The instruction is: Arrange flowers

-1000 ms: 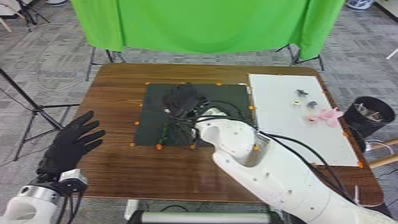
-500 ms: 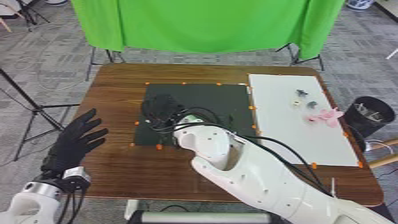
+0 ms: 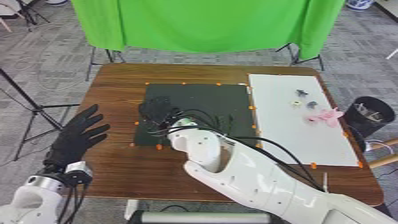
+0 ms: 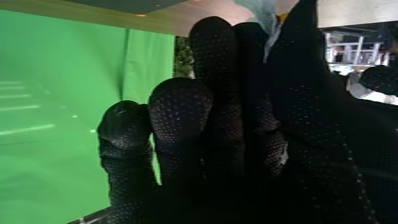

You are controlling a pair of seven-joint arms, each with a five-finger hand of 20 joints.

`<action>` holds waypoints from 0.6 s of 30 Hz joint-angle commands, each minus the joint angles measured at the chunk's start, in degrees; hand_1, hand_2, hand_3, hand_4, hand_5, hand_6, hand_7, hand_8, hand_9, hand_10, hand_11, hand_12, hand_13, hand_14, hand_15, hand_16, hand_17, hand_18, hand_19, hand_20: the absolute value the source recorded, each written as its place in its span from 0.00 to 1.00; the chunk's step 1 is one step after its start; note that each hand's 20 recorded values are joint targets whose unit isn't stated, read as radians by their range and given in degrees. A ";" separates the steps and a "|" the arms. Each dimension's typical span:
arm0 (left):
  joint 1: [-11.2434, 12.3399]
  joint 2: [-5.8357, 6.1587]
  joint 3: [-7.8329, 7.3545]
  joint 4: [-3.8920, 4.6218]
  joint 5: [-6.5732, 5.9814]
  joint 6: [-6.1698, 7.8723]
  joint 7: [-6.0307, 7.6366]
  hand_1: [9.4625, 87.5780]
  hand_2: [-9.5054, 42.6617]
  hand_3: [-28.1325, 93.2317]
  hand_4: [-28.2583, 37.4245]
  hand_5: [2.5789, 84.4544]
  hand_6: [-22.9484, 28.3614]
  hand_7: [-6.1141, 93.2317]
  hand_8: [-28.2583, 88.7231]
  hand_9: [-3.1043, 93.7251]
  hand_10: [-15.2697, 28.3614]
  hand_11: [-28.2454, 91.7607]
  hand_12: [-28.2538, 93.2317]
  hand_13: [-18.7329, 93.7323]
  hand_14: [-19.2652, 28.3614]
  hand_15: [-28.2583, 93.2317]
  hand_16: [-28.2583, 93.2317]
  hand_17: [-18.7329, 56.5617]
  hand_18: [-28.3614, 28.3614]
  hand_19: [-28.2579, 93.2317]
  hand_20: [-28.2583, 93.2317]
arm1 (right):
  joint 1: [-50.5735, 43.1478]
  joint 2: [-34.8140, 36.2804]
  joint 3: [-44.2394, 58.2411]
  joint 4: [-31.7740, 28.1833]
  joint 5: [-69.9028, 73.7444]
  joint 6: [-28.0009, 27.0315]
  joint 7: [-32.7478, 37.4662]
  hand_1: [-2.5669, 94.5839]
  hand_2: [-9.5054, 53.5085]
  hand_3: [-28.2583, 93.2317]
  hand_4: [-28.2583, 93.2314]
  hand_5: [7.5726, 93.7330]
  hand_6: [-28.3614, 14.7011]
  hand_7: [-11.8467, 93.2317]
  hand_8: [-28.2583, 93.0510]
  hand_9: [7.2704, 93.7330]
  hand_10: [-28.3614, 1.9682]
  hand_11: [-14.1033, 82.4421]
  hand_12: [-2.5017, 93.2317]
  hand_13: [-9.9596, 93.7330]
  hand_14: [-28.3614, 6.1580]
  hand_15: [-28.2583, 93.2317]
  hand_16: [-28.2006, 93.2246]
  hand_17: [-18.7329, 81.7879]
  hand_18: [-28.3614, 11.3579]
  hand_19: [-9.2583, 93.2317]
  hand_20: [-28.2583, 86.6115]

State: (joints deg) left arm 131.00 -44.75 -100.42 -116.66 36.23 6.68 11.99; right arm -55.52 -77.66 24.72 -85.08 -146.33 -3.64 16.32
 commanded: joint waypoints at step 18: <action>-0.55 -0.24 0.29 0.55 -0.89 -2.32 -1.31 0.21 0.12 0.81 0.06 0.24 0.49 0.29 0.14 0.24 0.60 0.39 0.38 0.35 0.74 0.48 0.24 0.13 0.89 0.59 0.31 | 0.08 -0.93 -1.44 0.28 -1.81 -4.73 3.02 0.41 0.00 0.88 0.00 0.63 0.75 0.61 0.26 0.76 0.68 0.48 0.36 0.73 0.66 0.87 0.46 0.49 0.20 0.96 0.69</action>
State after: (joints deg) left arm 128.51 -44.81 -99.39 -115.49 35.74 4.67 10.24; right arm -55.50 -78.85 22.72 -83.58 -147.73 -5.19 19.03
